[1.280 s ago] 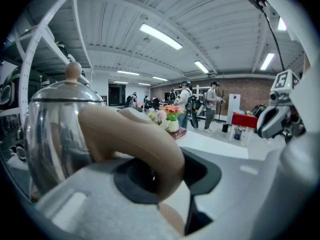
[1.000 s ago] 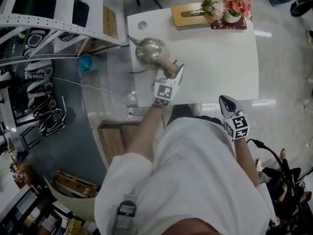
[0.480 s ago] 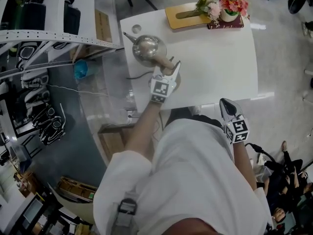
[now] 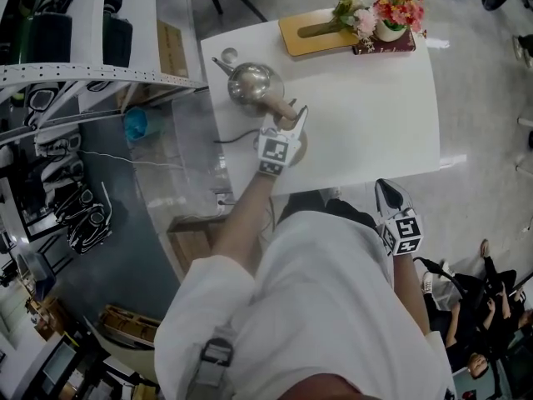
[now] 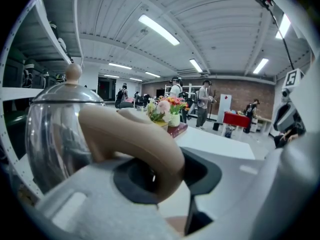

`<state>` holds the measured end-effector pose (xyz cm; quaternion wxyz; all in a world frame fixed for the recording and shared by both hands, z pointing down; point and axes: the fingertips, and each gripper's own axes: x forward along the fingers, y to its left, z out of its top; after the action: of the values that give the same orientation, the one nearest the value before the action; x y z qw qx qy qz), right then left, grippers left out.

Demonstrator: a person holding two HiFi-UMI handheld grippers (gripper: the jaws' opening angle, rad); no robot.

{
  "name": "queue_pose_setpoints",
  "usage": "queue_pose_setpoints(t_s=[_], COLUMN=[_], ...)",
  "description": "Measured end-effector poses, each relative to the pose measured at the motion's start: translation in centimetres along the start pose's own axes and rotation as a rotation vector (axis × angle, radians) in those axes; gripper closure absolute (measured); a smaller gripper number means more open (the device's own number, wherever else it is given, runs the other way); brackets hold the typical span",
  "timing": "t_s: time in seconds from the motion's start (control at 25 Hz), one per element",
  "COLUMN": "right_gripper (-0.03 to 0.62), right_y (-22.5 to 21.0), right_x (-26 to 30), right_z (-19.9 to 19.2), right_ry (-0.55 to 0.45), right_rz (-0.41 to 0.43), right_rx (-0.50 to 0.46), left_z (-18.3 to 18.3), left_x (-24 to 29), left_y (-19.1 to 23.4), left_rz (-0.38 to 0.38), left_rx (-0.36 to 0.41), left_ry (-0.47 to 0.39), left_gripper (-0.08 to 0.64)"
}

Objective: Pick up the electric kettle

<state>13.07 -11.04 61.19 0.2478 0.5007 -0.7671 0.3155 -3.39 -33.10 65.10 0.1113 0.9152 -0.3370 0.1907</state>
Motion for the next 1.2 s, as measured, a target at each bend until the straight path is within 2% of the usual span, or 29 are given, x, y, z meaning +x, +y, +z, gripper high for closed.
queue_pose_setpoints(t_s=[0.6, 1.2], right_gripper=[0.578, 0.578], right_y=[-0.4, -0.2], right_x=[-0.4, 0.7], right_z=[-1.4, -0.1], right_ry=[0.007, 0.006], right_rz=[-0.032, -0.020], right_rx=[0.057, 0.067], left_z=[-1.9, -3.2], left_x=[2.7, 2.9], left_y=[0.5, 0.9], left_rz=[-0.004, 0.023], left_rx=[-0.024, -0.030], left_ry=[0.022, 0.046], left_gripper=[0.440, 0.443])
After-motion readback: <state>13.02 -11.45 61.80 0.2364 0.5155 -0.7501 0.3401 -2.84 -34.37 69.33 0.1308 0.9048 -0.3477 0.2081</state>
